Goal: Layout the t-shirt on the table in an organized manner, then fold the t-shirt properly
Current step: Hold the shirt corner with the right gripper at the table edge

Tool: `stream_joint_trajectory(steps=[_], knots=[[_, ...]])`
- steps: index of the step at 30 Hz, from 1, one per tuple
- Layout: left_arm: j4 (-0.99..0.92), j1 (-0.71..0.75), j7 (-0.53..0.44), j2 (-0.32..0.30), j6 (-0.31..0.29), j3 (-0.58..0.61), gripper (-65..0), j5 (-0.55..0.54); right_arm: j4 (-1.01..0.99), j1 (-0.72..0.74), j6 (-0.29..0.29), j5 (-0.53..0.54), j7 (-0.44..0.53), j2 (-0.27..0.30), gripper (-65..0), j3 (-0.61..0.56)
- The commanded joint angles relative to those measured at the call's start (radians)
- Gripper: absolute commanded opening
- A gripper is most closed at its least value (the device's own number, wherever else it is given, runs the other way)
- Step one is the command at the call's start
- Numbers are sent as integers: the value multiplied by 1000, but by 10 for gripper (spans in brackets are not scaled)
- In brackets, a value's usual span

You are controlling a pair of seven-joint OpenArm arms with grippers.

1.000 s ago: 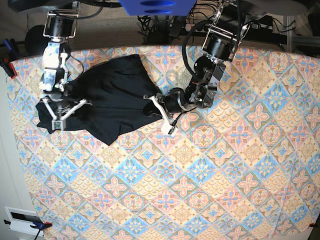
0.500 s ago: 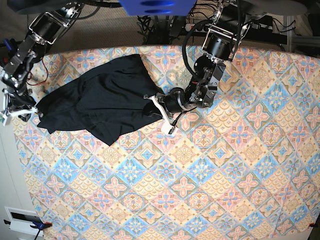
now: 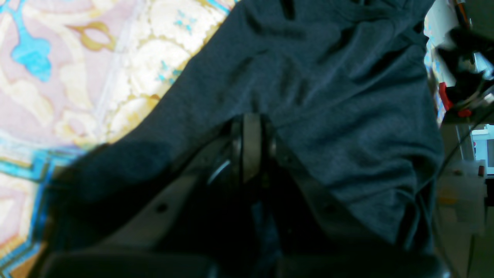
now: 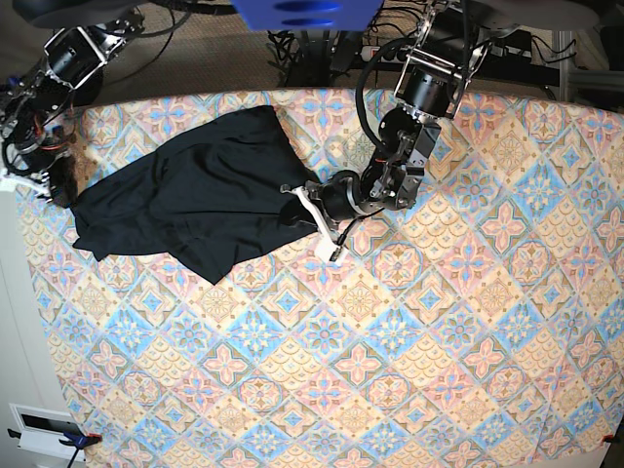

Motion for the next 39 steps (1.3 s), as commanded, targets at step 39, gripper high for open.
stream_joint_trajectory(steps=[39], knots=[[-17, 10, 69, -13, 68, -3, -650, 99, 7, 13, 43, -65, -41, -23, -368, -56]])
